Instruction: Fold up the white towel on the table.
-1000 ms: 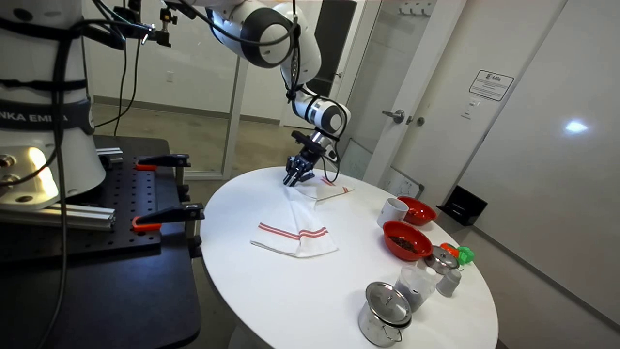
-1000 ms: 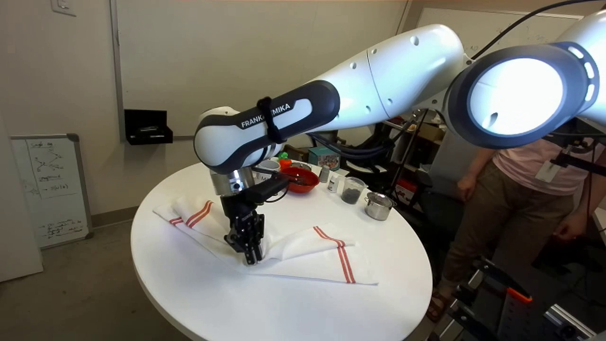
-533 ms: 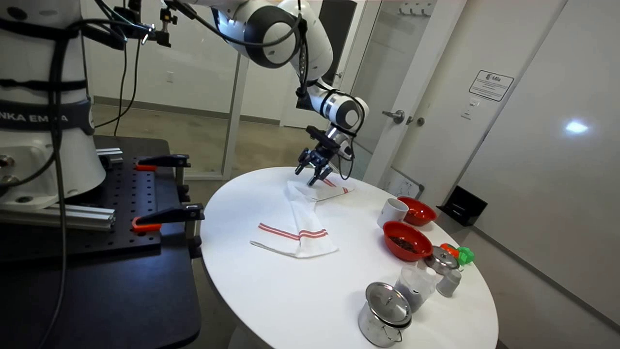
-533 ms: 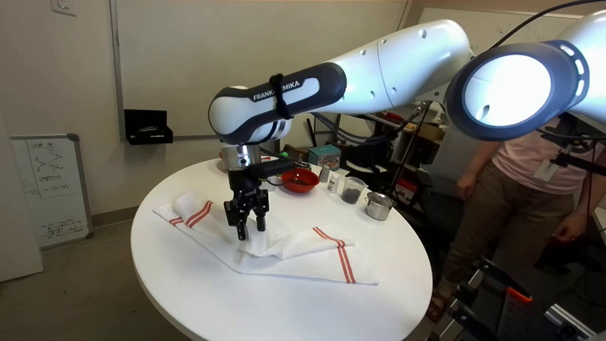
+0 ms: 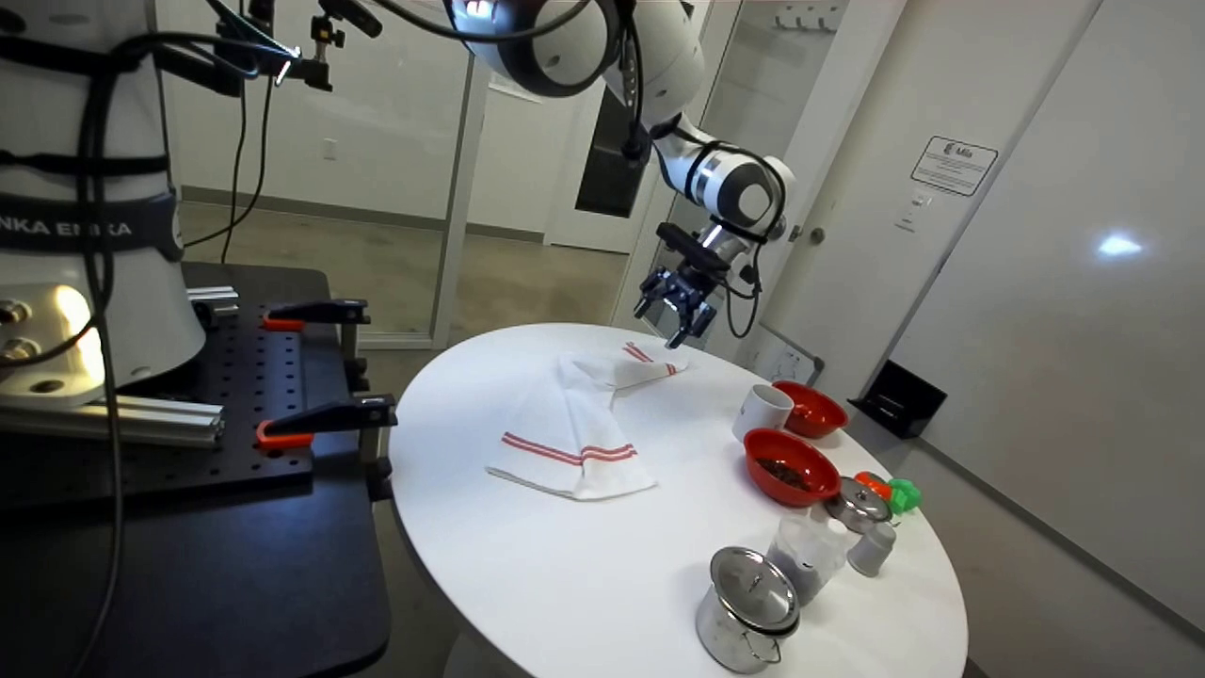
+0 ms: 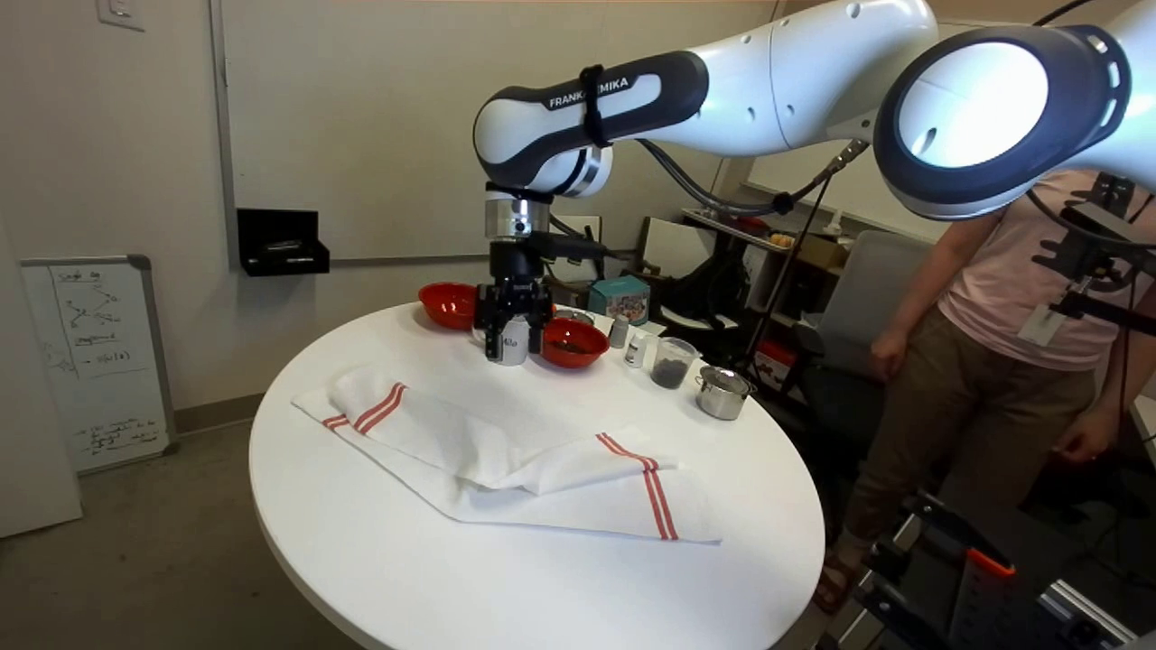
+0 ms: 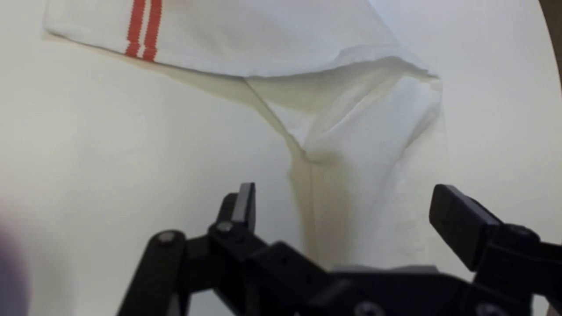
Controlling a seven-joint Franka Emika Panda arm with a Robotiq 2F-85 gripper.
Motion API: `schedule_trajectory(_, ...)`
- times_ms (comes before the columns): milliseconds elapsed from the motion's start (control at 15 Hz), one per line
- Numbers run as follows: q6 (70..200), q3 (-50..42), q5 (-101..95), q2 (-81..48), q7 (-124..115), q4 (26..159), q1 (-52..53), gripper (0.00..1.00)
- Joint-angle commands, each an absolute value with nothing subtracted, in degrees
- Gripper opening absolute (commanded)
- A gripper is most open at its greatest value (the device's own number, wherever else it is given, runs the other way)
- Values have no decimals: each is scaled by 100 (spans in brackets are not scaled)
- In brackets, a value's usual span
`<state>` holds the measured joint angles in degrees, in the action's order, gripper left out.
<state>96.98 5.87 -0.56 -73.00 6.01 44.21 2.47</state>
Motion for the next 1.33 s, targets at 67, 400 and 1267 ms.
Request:
schedule_trajectory(67, 9724, 485, -177, -6764, 861, 5082, 13, 100)
schedule_trajectory(400, 10175, 349, 53, -6545, 82, 5693, -264, 100)
schedule_trajectory(1267, 12403, -279, 430, -5006, -1803, 8875, -422, 100)
